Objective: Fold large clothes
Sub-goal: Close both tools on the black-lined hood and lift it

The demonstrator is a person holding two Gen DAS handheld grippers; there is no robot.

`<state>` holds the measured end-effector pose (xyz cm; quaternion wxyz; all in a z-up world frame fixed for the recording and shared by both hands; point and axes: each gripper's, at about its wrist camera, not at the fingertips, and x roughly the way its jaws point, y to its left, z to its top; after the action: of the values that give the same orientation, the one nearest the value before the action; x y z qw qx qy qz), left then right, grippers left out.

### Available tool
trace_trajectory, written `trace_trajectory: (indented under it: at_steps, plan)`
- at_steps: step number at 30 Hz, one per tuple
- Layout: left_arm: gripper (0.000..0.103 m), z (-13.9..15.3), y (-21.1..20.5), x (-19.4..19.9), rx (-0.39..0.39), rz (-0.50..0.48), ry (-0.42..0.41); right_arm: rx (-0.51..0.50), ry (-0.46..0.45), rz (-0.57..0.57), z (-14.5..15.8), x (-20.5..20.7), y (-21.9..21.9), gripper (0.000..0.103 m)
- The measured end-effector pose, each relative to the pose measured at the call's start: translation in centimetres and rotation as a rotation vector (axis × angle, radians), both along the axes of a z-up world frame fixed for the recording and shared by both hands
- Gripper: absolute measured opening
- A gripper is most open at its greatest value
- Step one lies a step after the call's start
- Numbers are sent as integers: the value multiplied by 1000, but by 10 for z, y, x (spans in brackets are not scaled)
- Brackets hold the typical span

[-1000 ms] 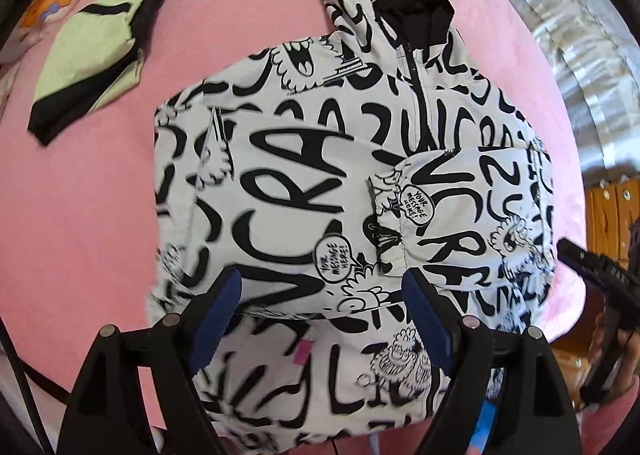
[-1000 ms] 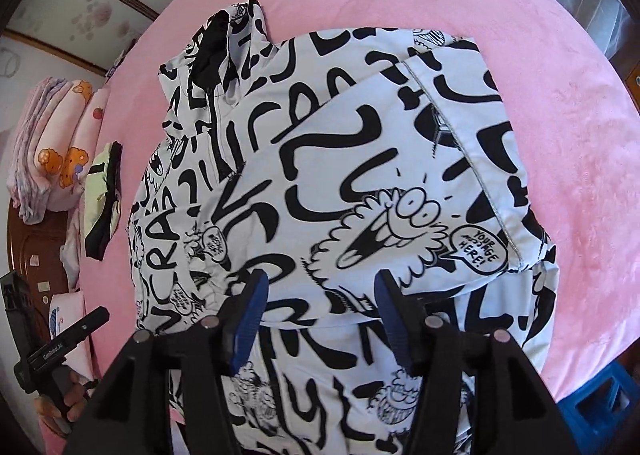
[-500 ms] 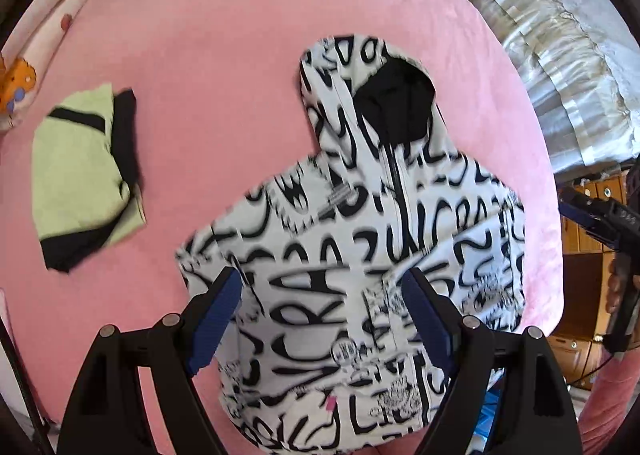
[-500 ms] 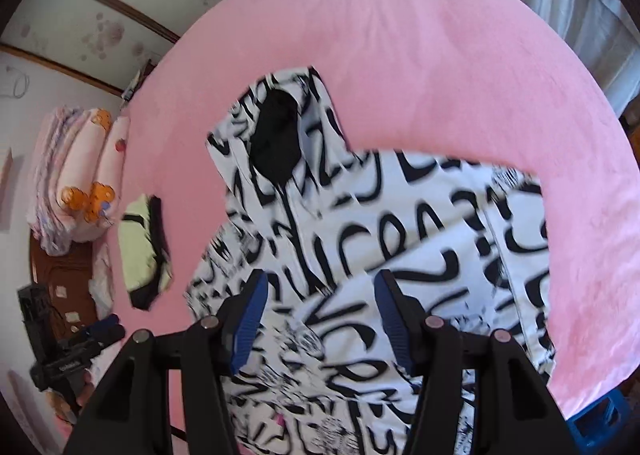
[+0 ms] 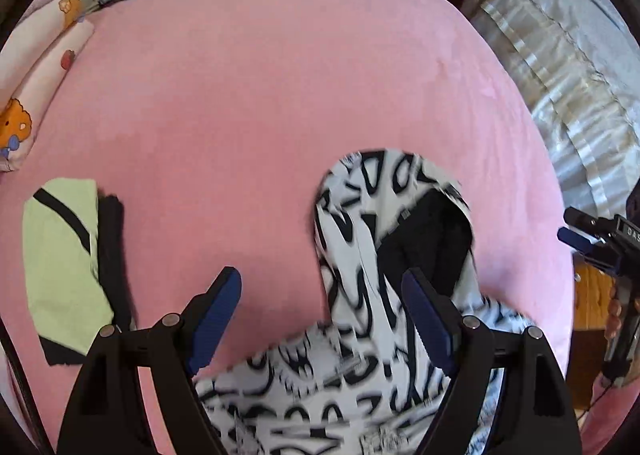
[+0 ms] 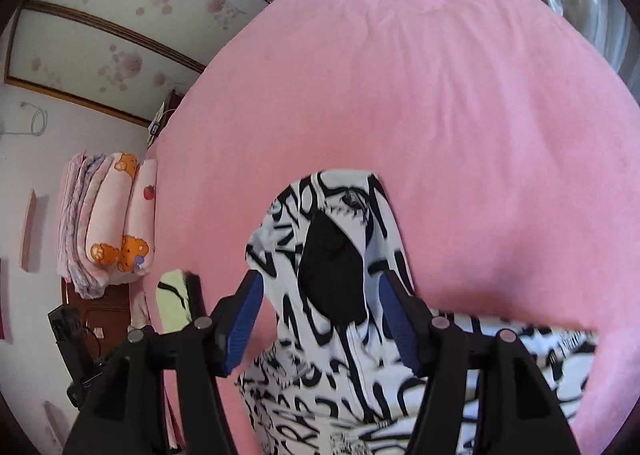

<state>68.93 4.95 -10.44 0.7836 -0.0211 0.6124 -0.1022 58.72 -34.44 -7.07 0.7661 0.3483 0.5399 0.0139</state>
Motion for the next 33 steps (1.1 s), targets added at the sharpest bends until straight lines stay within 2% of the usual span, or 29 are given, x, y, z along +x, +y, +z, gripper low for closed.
trace_trajectory:
  at_steps: [3,7,11,17,21,23,26,27,28,29,31,32,33]
  plan:
    - [81,-28,-10,23,-11,38,-43,-5,-5,7,-29,30,-3,60]
    - [81,-69,-19,42,-94,96,-105,14,-27,26,-69,63,-4,60]
    - [81,-115,-32,54,-85,116,-136,-16,-23,46,-111,83,-1,60]
    - [81,-170,-48,64,-71,101,-140,-6,-40,58,-158,100,-1,60]
    - [80,-204,-52,71,-71,130,-104,12,-54,52,-179,102,0,60]
    - [67,-219,-52,74,-106,153,-77,13,-58,43,-188,102,-1,60]
    - [55,-237,-52,79,-152,193,-54,46,-81,29,-201,104,-1,51]
    - [53,-241,-54,79,-163,197,-58,58,-86,31,-205,106,-1,46]
    - [42,-242,-55,79,-177,197,-65,65,-90,34,-209,108,0,41]
    - [26,-243,-58,81,-202,187,-68,67,-95,34,-211,110,1,38]
    - [14,-247,-63,83,-223,187,-60,71,-100,41,-214,113,2,22]
    - [8,-249,-66,85,-227,186,-61,84,-103,47,-216,114,1,17]
    - [8,-249,-70,87,-229,183,-65,96,-103,53,-217,115,2,14]
